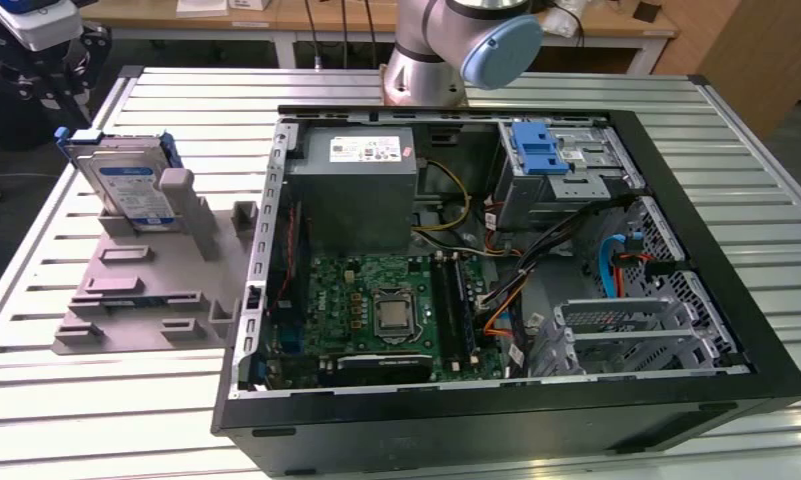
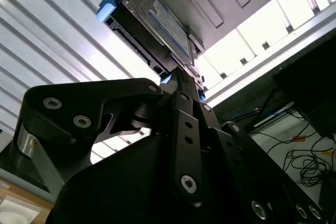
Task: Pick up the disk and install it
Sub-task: 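Pick up the disk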
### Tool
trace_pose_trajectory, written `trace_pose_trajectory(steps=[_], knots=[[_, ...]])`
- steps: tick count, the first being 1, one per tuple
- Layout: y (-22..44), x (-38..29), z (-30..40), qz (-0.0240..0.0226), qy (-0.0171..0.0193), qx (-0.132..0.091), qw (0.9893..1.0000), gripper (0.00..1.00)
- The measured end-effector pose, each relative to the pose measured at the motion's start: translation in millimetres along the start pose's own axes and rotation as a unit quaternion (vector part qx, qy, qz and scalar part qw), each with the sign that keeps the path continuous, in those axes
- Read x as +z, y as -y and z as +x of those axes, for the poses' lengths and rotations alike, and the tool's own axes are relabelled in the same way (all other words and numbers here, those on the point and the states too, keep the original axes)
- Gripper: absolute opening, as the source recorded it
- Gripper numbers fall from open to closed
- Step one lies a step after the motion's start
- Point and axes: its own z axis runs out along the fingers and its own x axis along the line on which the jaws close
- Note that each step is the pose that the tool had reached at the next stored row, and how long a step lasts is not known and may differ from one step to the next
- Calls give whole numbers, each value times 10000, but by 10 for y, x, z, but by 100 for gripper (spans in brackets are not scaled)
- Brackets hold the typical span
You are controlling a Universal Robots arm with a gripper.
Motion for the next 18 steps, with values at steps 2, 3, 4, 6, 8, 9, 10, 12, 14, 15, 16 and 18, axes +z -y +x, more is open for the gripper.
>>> trace_pose_trajectory(steps=[2, 3, 4, 6, 8, 9, 10, 12, 14, 15, 16, 18], knots=[[0, 0, 0, 0, -2, -40, 10000, 11], [0, 0, 0, -1, -2, -65, 10000, 11], [0, 0, 0, -1, -4, -98, 10000, 11], [0, 1, 0, -1, -7, -182, 9998, 11], [0, 1, 0, -2, -12, -278, 9996, 11], [0, 1, 0, -2, -13, -325, 9995, 11], [0, 1, 0, -2, -15, -375, 9993, 11], [0, 1, 0, -3, -20, -467, 9989, 11], [0, 1, 0, -4, -23, -557, 9984, 11], [0, 1, 0, -4, -25, -598, 9982, 11], [0, 1, 0, -4, -27, -639, 9980, 11], [0, 1, 0, -5, -30, -721, 9974, 11]])
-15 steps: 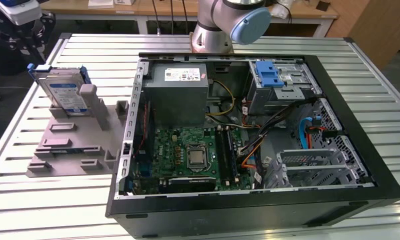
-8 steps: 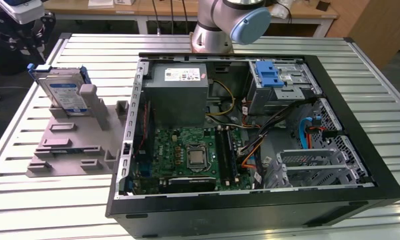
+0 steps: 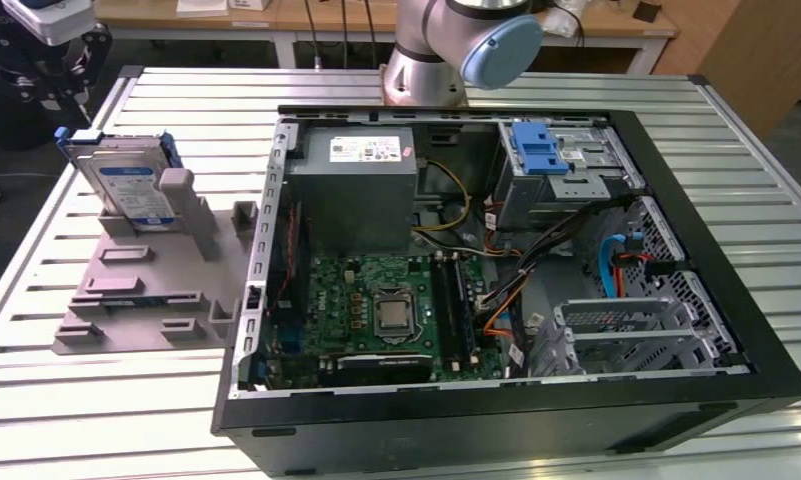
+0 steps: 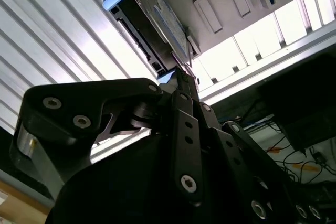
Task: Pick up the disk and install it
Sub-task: 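Pick up the disk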
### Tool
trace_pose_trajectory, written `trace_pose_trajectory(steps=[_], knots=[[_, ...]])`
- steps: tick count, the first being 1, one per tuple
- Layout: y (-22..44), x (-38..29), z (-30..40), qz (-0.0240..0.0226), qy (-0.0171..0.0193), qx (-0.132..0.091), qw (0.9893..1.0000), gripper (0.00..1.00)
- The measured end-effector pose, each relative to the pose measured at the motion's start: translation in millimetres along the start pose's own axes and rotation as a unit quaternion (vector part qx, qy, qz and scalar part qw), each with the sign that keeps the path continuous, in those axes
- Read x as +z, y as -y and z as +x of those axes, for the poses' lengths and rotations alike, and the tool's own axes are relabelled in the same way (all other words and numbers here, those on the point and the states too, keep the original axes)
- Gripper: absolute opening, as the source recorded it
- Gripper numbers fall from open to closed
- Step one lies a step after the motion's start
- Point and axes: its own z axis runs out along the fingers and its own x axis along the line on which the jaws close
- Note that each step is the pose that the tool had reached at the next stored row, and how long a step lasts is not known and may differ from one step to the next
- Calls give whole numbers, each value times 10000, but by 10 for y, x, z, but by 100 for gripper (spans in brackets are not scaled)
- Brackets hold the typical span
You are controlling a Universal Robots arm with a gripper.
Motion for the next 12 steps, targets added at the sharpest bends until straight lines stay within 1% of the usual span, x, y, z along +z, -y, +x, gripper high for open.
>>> trace_pose_trajectory(steps=[7, 12], knots=[[0, 0, 0, -2, -11, -254, 9997, 11], [0, 0, 0, -2, -12, -297, 9996, 11]])
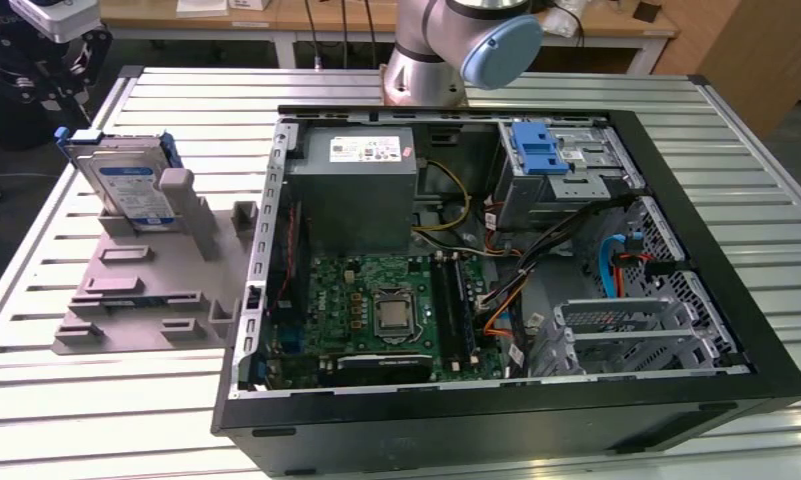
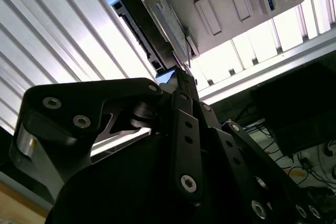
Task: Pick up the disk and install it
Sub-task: 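Pick up the disk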
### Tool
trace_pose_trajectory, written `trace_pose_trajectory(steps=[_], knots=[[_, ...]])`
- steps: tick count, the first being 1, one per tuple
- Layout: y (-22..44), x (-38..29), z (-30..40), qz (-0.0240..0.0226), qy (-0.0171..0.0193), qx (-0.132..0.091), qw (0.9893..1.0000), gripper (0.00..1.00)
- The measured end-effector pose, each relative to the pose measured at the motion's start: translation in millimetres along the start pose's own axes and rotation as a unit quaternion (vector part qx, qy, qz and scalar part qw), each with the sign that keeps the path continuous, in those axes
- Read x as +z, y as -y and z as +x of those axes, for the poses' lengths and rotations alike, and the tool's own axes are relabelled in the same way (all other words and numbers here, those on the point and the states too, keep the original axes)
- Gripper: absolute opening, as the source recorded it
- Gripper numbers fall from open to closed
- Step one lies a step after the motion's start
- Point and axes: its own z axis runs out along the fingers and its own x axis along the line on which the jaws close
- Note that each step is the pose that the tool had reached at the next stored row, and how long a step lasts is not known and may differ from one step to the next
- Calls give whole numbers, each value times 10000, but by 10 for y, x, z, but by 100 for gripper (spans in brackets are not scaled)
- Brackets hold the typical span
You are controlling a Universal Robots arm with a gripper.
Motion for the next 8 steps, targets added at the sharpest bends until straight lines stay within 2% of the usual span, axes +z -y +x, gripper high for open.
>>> trace_pose_trajectory(steps=[8], knots=[[0, 0, 0, 0, -1, -25, 10000, 11]])
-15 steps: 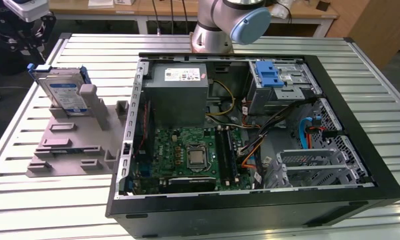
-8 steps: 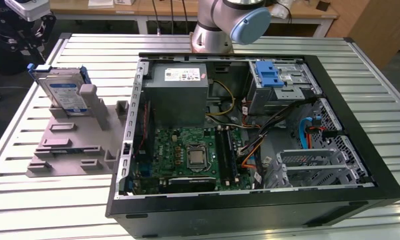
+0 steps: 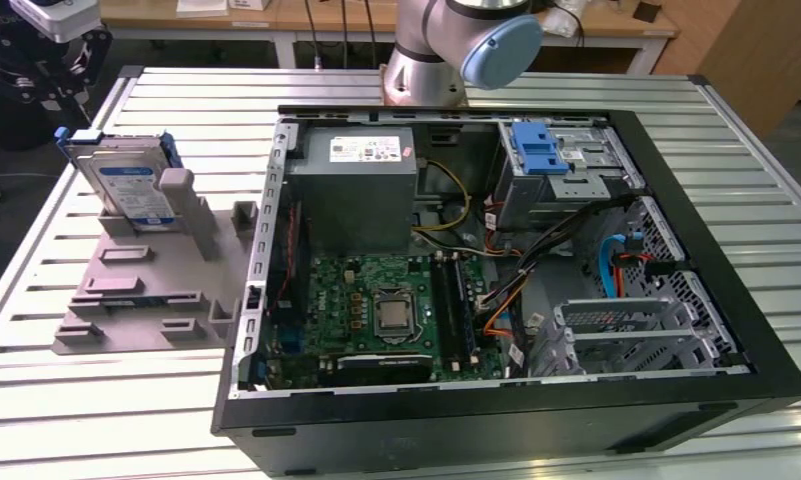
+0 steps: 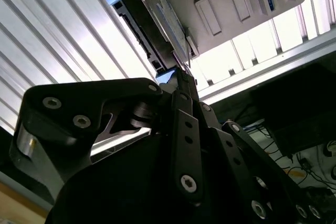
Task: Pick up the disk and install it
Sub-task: 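Pick up the disk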
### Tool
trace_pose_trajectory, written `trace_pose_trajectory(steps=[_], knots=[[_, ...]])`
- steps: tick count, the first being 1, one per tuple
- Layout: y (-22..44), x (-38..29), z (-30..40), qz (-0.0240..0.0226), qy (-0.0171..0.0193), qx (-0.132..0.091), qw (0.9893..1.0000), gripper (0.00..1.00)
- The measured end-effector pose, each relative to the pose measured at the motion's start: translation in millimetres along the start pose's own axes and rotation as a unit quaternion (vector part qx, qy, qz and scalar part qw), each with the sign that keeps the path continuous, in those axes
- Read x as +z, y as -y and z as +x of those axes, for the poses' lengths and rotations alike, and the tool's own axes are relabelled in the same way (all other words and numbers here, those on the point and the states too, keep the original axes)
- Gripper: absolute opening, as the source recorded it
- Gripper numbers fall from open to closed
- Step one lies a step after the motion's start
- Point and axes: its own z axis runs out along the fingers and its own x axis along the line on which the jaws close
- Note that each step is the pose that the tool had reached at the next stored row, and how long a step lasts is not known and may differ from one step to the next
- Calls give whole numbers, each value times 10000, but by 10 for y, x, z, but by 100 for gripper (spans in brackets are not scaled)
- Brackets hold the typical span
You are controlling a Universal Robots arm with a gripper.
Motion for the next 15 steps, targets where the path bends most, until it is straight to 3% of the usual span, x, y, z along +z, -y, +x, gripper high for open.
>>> trace_pose_trajectory(steps=[15], knots=[[-1, 0, 2, -2, -12, -282, 9996, 11]])
